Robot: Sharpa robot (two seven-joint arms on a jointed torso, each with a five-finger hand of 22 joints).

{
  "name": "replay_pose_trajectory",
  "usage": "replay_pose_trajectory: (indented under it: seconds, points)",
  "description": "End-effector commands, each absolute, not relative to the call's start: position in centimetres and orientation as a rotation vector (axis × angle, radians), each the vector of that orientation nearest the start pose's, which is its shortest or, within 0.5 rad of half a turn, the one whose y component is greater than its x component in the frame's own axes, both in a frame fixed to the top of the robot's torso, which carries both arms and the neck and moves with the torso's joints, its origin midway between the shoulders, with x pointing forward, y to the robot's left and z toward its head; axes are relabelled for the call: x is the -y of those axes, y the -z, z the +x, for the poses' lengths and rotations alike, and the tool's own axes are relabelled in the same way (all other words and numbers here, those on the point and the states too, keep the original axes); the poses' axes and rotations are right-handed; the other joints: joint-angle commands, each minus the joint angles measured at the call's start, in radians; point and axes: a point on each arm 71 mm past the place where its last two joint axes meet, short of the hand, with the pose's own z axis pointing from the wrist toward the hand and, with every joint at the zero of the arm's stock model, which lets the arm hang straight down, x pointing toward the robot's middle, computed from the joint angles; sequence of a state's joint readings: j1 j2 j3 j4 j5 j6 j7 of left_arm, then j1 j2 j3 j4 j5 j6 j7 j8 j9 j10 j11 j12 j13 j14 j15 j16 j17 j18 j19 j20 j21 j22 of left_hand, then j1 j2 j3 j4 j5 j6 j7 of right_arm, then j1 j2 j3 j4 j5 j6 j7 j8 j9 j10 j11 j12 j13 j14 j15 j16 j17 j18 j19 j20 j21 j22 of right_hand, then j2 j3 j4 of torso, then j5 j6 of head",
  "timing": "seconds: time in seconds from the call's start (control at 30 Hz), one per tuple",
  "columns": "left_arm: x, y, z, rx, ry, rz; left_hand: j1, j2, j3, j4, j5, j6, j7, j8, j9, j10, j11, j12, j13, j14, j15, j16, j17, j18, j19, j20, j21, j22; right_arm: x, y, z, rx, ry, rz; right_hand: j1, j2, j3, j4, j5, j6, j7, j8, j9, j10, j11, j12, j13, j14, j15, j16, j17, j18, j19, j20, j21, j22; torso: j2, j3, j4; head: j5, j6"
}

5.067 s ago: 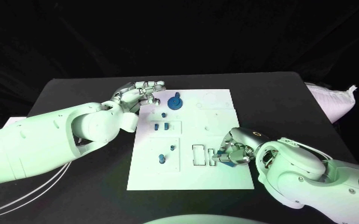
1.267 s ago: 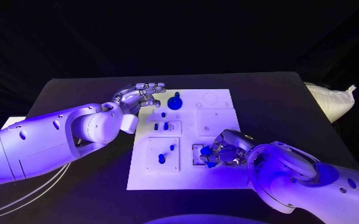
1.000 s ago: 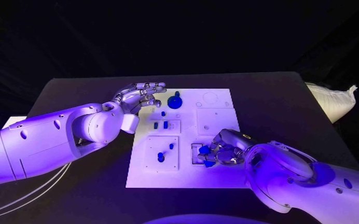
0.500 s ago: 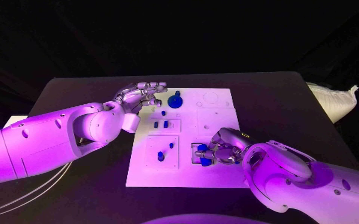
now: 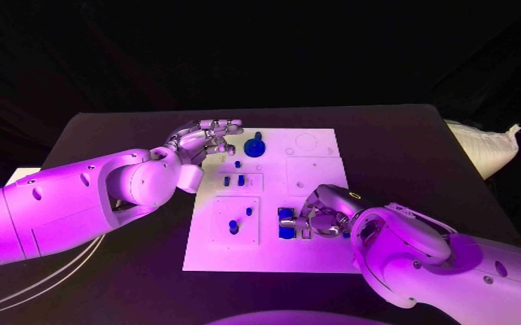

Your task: Assemble the parts on the task board

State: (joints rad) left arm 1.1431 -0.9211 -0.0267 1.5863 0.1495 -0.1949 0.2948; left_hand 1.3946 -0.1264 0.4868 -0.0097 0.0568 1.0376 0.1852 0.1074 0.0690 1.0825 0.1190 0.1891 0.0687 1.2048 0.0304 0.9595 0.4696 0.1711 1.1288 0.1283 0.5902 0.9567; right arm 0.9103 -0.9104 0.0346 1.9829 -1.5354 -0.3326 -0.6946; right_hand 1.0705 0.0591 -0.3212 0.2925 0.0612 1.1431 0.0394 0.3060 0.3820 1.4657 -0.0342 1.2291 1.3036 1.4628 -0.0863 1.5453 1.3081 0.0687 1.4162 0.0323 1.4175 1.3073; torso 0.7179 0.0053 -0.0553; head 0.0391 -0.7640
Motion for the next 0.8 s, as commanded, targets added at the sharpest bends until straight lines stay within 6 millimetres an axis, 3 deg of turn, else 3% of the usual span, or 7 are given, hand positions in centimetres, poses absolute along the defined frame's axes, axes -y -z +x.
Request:
replay_pose_trajectory:
  seconds: [0.03,0.3,0.53,0.67,0.8]
  points:
    - [-22.12,20.26,46.53,-1.533,1.641,-1.365,-0.003,0.009,-0.006,-0.002,0.0,-0.005,0.004,0.003,-0.001,-0.005,-0.001,0.001,-0.001,-0.006,-0.002,-0.001,-0.001,0.011,-0.004,-0.001,-0.003,-0.001,14.05,23.56,35.01,-1.976,-0.518,0.097,-0.031,-0.012,-0.007,0.001,-0.008,-0.005,0.002,0.001,0.003,-0.001,0.005,-0.004,0.033,0.098,-0.001,0.003,0.212,-0.011,0.0,-0.005,-0.001,0.027,0.0,-0.0002,-0.0004,0.001,0.0]
    - [-22.14,20.26,46.54,-1.533,1.641,-1.365,-0.003,0.009,-0.006,-0.002,0.0,-0.005,0.004,0.003,-0.001,-0.005,-0.001,0.001,-0.001,-0.006,-0.002,-0.001,-0.001,0.011,-0.004,-0.001,-0.003,-0.001,14.07,23.43,34.94,-1.969,-0.519,0.083,-0.015,-0.016,0.015,-0.005,-0.002,-0.004,0.002,0.002,0.008,0.001,0.005,-0.001,0.037,0.098,-0.002,0.003,0.214,-0.011,0.001,-0.005,0.0,0.029,0.0,0.0005,-0.0009,0.0,0.0]
    - [-22.16,20.26,46.54,-1.533,1.641,-1.365,-0.003,0.009,-0.006,-0.002,0.0,-0.006,0.004,0.003,-0.001,-0.005,-0.001,0.001,-0.001,-0.006,-0.002,-0.001,-0.001,0.011,-0.004,0.0,-0.003,-0.001,14.04,23.31,34.8,-1.964,-0.525,0.055,0.161,-0.021,0.066,-0.073,0.041,-0.006,0.0,0.001,0.018,0.002,0.003,0.0,0.042,0.098,-0.003,0.004,0.215,-0.011,0.001,-0.006,-0.001,0.03,0.0,0.0008,-0.0013,0.0,0.0]
    - [-22.17,20.26,46.54,-1.533,1.641,-1.365,-0.003,0.009,-0.006,-0.002,0.0,-0.006,0.004,0.003,-0.001,-0.005,-0.001,0.001,-0.001,-0.006,-0.002,-0.001,-0.001,0.011,-0.004,0.0,-0.003,-0.001,14.19,23.23,34.85,-1.95,-0.515,0.049,0.254,-0.005,0.103,-0.122,0.041,-0.008,-0.002,0.0,0.022,0.002,0.001,-0.001,0.044,0.098,-0.005,0.003,0.214,-0.011,0.001,-0.008,-0.002,0.03,0.0,0.0009,-0.001,-0.002,0.001]
    - [-22.17,20.27,46.54,-1.533,1.641,-1.365,-0.003,0.009,-0.006,-0.002,0.0,-0.006,0.004,0.003,-0.001,-0.005,-0.001,0.001,-0.001,-0.006,-0.002,-0.001,-0.001,0.011,-0.004,0.0,-0.003,-0.001,14.65,23.06,34.84,-1.932,-0.522,0.073,0.261,0.001,0.11,-0.124,0.047,-0.013,0.001,-0.005,0.022,0.0,0.002,-0.007,0.041,0.098,-0.004,0.003,0.214,-0.011,0.001,-0.008,-0.002,0.03,0.0,0.0008,-0.0008,-0.002,0.002]
